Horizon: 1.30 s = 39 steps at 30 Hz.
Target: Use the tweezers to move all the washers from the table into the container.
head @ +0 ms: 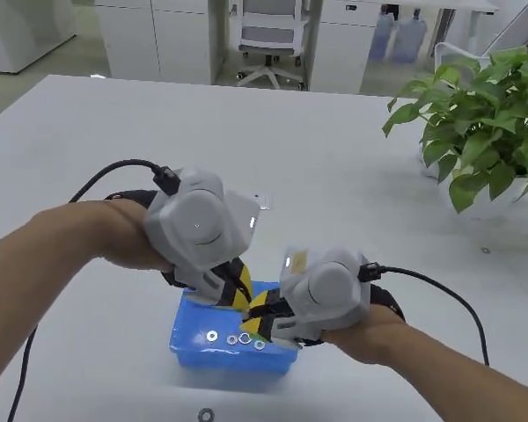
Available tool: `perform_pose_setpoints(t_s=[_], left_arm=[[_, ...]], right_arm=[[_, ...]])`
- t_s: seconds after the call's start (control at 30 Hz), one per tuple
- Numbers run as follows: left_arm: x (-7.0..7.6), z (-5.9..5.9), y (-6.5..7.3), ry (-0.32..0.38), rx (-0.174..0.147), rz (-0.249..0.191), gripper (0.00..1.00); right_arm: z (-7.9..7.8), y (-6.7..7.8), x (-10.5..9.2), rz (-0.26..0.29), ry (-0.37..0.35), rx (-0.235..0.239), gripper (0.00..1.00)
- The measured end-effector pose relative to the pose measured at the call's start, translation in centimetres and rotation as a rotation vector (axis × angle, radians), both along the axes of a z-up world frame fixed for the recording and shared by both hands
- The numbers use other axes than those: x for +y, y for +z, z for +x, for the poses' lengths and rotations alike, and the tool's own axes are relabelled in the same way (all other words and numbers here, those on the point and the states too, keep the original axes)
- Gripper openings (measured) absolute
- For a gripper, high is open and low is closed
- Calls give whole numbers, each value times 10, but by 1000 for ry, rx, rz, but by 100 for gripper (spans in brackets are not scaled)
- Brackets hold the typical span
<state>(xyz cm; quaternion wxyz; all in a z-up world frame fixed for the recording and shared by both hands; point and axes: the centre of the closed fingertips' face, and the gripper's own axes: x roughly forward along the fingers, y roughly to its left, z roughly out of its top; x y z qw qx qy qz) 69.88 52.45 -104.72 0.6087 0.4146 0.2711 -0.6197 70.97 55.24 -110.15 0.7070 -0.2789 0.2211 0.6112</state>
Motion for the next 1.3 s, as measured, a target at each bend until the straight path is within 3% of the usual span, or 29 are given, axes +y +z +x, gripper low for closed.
perform_pose_setpoints(t_s=[0.5, 0.87, 1.3], left_arm=[[-7, 15, -21, 6, 8, -11, 7], [-8, 18, -35, 19, 28, -10, 7], [-10, 17, -39, 26, 30, -20, 7]], right_arm=[[14, -21, -9, -27, -4, 24, 10], [16, -36, -9, -66, 18, 38, 11], [14, -41, -11, -81, 25, 39, 11]])
